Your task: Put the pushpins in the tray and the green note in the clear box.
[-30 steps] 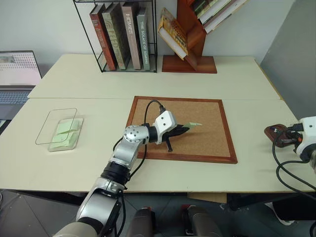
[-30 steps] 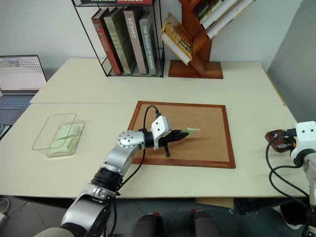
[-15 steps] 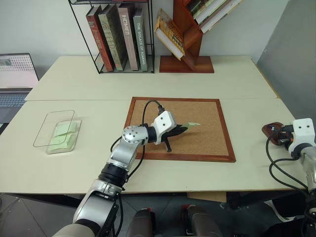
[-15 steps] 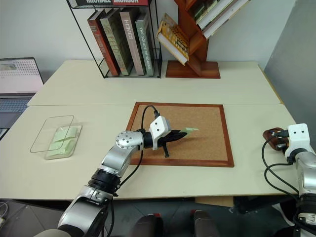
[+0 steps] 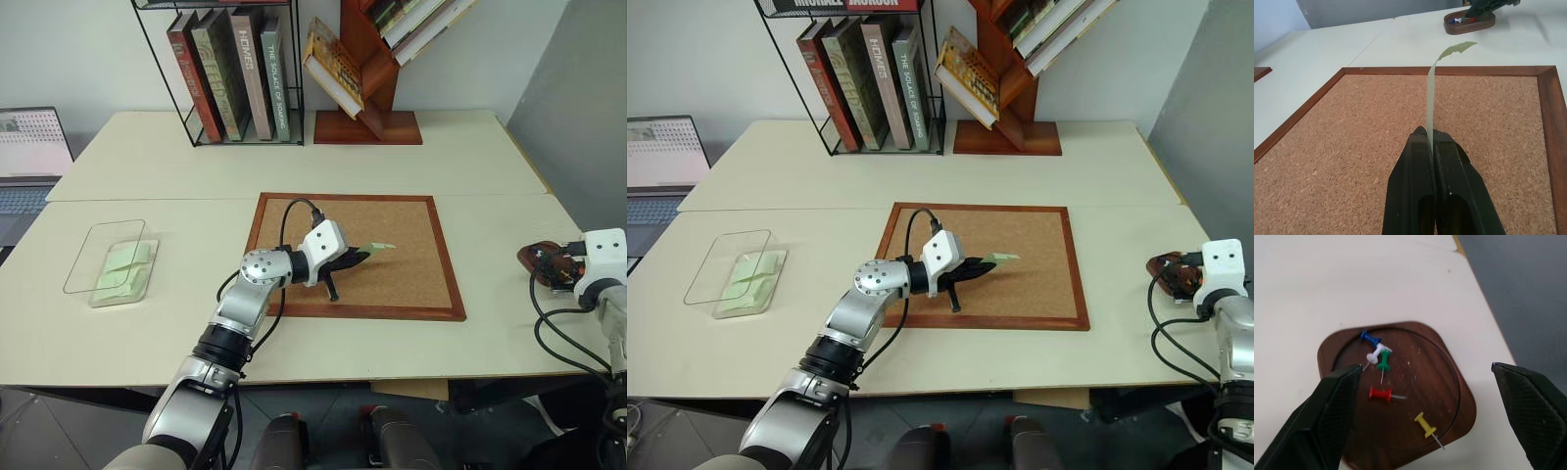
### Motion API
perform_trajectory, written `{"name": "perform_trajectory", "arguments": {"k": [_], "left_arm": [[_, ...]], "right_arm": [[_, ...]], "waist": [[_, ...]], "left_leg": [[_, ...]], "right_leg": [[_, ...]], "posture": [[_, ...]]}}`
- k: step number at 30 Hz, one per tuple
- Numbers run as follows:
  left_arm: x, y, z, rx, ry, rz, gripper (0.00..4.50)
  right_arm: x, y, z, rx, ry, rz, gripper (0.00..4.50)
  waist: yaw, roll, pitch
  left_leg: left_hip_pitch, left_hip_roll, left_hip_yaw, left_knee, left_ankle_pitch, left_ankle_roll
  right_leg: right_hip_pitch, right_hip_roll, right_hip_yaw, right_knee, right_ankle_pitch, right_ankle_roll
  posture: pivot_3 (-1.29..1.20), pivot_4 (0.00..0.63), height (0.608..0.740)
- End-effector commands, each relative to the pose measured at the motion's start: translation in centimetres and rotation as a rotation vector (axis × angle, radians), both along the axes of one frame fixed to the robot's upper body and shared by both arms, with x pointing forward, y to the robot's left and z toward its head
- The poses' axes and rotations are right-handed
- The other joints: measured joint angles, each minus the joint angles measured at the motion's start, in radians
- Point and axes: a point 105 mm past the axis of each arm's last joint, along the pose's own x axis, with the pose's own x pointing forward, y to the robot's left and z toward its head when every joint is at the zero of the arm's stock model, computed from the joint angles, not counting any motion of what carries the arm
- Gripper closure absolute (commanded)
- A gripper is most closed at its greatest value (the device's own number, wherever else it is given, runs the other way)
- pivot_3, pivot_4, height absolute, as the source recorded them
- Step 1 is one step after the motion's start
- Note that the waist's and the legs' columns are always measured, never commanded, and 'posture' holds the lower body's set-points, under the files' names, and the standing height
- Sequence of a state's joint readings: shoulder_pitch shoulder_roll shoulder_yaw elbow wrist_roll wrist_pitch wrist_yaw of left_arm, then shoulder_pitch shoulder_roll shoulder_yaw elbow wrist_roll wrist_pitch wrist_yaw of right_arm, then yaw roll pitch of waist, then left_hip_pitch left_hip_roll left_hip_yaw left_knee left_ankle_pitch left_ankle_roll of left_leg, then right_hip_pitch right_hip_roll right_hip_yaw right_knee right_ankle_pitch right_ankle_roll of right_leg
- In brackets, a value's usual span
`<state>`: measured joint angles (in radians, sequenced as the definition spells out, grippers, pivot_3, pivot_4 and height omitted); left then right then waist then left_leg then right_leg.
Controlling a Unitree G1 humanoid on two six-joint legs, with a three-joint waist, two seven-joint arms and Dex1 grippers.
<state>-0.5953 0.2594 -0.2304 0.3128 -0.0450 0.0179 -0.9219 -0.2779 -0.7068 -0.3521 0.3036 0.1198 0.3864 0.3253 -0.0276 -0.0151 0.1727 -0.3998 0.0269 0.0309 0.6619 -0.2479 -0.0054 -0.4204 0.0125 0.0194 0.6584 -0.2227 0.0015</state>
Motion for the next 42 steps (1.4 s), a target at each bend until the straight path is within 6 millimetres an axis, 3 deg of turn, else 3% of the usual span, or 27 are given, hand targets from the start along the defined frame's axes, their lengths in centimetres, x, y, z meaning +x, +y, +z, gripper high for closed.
{"name": "perform_trajectory", "arguments": {"k": [1, 7, 12, 14, 17, 21, 23, 28, 34, 38, 42], "left_arm": [[0.2, -0.5, 1.2, -0.016, -0.048, -0.005, 4.5], [0.5, -0.5, 1.5, -0.029, -0.047, 0.017, 4.5], [1.3, 1.6, 3.2, -0.07, -0.059, 0.126, 4.5], [1.9, 3.6, 4.4, -0.093, -0.082, 0.22, 4.5], [2.0, 7.7, 5.9, -0.085, -0.131, 0.375, 4.5], [1.1, 16.4, 7.7, -0.043, -0.14, 0.68, 4.5], [0.5, 19.1, 8.1, -0.033, -0.129, 0.783, 4.5], [-1.4, 26.0, 8.5, 0.0, -0.106, 1.056, 4.5], [-4.4, 33.1, 8.0, -0.086, -0.022, 1.382, 4.5], [-6.0, 35.8, 7.0, -0.122, 0.031, 1.522, 4.5], [-6.5, 36.5, 5.7, -0.116, 0.079, 1.571, 4.5]], "right_arm": [[-0.4, -0.8, 2.6, -0.091, -0.073, -0.006, 0.04], [-0.1, 0.4, 4.9, -0.04, -0.177, 0.06, 0.04], [0.4, 6.3, 7.2, -0.059, -0.246, 0.364, 0.04], [0.3, 9.3, 7.7, -0.129, -0.242, 0.511, 0.04], [-0.1, 14.1, 9.1, -0.075, -0.294, 0.711, 0.04], [-1.5, 21.8, 10.4, 0.084, -0.278, 1.063, 0.04], [-2.3, 23.7, 10.5, 0.124, -0.238, 1.169, 0.04], [-3.1, 26.8, 10.3, 0.165, -0.152, 1.356, 0.04], [-2.7, 28.8, 9.9, 0.172, -0.137, 1.428, 0.04], [-2.8, 29.5, 9.6, 0.171, -0.127, 1.454, 0.04], [-2.8, 29.9, 9.8, 0.187, -0.132, 1.463, 0.04]], "waist": [[0.0, 0.0, 0.0], [-0.002, 0.0, 0.0], [-0.006, 0.0, 0.0], [-0.007, -0.001, 0.0], [-0.008, -0.001, 0.0], [-0.022, -0.004, 0.003], [-0.019, -0.006, 0.005], [0.001, -0.011, 0.008], [0.002, -0.015, 0.009], [0.002, -0.016, 0.009], [0.002, -0.017, 0.009]], "left_leg": [[0.0, 0.0, 0.0, 0.0, 0.0, 0.0], [0.0, 0.0, 0.0, 0.0, 0.0, 0.0], [0.001, 0.0, 0.0, 0.0, 0.0, 0.0], [0.001, 0.001, -0.001, 0.0, 0.0, 0.0], [0.001, 0.002, -0.002, -0.001, 0.0, 0.0], [0.002, 0.007, -0.002, -0.002, 0.0, 0.0], [0.002, 0.007, -0.003, -0.002, 0.0, 0.0], [0.001, 0.003, -0.004, 0.0, 0.0, 0.0], [0.0, 0.002, -0.001, -0.001, 0.0, 0.0], [-0.001, 0.002, -0.002, -0.001, 0.0, 0.0], [0.0, 0.002, -0.002, -0.001, 0.0, 0.0]], "right_leg": [[0.0, 0.0, 0.0, 0.0, 0.0, 0.0], [0.0, 0.0, 0.0, 0.0, 0.0, 0.0], [0.0, 0.001, 0.0, 0.0, 0.0, 0.0], [-0.001, 0.002, 0.0, 0.0, 0.0, 0.0], [-0.001, 0.003, 0.0, 0.0, 0.0, 0.0], [-0.002, 0.003, 0.0, 0.002, 0.0, 0.0], [-0.002, 0.004, 0.0, 0.003, 0.0, -0.001], [-0.001, -0.001, -0.001, 0.001, -0.001, -0.001], [-0.001, -0.009, -0.002, -0.001, 0.0, -0.001], [-0.001, -0.01, -0.003, -0.001, -0.001, -0.001], [-0.002, -0.01, -0.003, 0.0, -0.001, -0.001]], "posture": [[0.0, 0.15, 0.74], [0.0, 0.15, 0.74], [0.0, 0.15, 0.74], [0.0, 0.15, 0.74], [0.0, 0.15, 0.74], [0.0, 0.15, 0.74], [0.0, 0.15, 0.74], [0.0, 0.15, 0.74], [0.0, 0.15, 0.74], [0.0, 0.15, 0.74], [0.0, 0.15, 0.74]]}}
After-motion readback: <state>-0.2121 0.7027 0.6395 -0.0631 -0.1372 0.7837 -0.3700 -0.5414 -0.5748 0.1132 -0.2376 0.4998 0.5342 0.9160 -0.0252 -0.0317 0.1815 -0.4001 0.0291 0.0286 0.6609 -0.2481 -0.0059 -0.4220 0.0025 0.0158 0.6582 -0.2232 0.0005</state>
